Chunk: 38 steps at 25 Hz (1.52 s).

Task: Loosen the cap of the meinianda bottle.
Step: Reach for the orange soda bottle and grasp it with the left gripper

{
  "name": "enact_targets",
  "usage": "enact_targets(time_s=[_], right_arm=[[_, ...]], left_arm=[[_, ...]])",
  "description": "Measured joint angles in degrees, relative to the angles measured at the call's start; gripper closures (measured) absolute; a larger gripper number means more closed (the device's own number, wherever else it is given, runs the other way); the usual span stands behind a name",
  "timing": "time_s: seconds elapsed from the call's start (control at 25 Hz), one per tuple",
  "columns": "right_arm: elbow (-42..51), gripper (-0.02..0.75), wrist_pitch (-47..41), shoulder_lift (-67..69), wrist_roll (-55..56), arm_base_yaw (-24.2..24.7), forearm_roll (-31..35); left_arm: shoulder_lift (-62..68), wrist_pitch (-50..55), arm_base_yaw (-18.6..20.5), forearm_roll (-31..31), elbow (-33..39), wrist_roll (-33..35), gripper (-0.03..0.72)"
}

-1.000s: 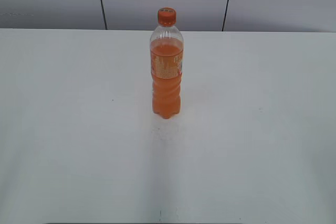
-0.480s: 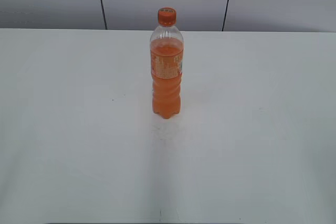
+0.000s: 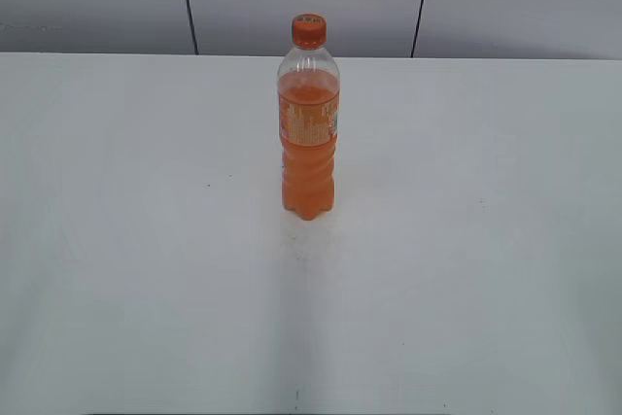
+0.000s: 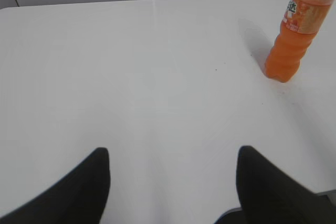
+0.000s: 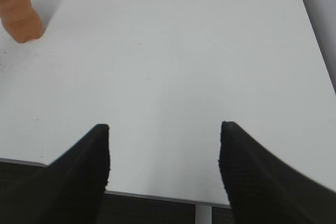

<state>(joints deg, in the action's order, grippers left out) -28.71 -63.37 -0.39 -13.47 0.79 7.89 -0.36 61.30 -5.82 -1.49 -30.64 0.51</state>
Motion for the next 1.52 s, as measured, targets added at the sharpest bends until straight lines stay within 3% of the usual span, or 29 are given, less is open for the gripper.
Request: enact_targets(time_s=[0.16, 0.48, 0.88, 1.24, 1.52], right_arm=[[0.00, 0.247, 0.00, 0.00, 0.00, 0.00, 0.00], [0.00, 0.247, 0.00, 0.00, 0.00, 0.00, 0.00], [0.00, 0.247, 0.00, 0.00, 0.00, 0.00, 0.00], [0.00, 0.247, 0.00, 0.00, 0.00, 0.00, 0.00], [0.00, 0.247, 0.00, 0.00, 0.00, 0.00, 0.00]], left_arm=[[0.00, -3.17, 0.00, -0.06, -1.23, 0.00, 0.223], [8.55, -23.46, 0.00, -0.42, -5.23, 0.00, 0.223], [32.14, -50.46, 0.00, -0.59, -5.23, 0.00, 0.223], [53.02, -68.23, -0.11, -4.42, -4.78, 0.00, 0.223], [63.82, -86.10, -1.12, -4.20, 1.24, -1.82, 0.223]])
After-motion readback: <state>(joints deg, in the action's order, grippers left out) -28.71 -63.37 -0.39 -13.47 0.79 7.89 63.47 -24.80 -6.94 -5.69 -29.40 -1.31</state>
